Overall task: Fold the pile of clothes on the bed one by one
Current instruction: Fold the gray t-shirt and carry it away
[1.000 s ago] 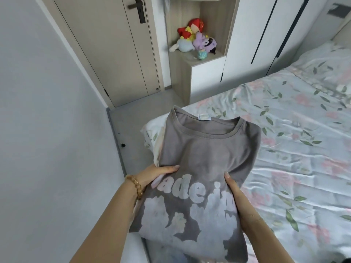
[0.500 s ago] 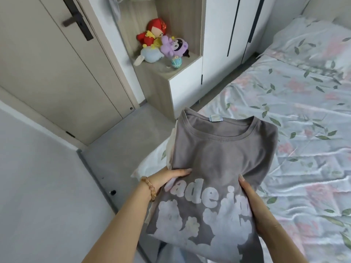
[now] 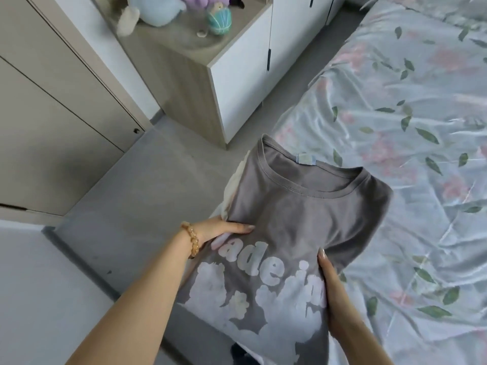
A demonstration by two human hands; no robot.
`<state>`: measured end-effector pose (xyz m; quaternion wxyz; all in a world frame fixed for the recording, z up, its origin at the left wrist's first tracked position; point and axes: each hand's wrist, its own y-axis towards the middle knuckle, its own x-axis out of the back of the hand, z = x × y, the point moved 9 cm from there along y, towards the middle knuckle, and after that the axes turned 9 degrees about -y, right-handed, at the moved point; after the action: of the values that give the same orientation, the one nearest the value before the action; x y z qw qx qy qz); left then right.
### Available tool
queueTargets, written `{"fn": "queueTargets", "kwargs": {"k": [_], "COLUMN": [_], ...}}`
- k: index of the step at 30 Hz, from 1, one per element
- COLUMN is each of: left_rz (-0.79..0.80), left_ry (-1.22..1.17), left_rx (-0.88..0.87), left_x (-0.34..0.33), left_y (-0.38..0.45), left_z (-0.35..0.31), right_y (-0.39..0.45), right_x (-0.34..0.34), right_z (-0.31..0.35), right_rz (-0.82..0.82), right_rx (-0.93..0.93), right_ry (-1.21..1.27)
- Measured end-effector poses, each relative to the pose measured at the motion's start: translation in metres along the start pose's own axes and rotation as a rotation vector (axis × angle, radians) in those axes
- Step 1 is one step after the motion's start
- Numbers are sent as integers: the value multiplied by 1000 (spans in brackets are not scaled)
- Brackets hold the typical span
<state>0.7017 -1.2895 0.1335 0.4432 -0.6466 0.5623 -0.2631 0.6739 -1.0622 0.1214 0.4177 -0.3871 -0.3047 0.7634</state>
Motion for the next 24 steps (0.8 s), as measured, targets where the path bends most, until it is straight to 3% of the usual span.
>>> {"fn": "queueTargets", "kwargs": {"k": [4, 7, 12, 16, 19, 21, 24], "left_rz": [-6, 34, 101, 65, 78, 14, -207], "left_ry": [52, -2, -13, 21, 13, 89, 227], "left_rx": [206, 173, 129, 38, 27, 54, -2], "left_x": [48, 64, 63, 62, 64, 70, 84], "left_y": [61, 82, 94, 88, 90, 96, 97], "left_z": [76, 106, 98, 76, 62, 60, 55], "right_y": [58, 81, 92, 81, 84, 89, 86], "right_x": [-13, 1, 4, 0, 6, 7, 12], "right_z": [-84, -123, -126, -117, -111, -106, -94], "right_rz": [31, -48, -27, -10, -101, -157, -260], "right_rx": [-150, -160, -173, -141, -106, -106, -101], "right_ry": [25, 8, 32, 6, -38, -56, -144]}}
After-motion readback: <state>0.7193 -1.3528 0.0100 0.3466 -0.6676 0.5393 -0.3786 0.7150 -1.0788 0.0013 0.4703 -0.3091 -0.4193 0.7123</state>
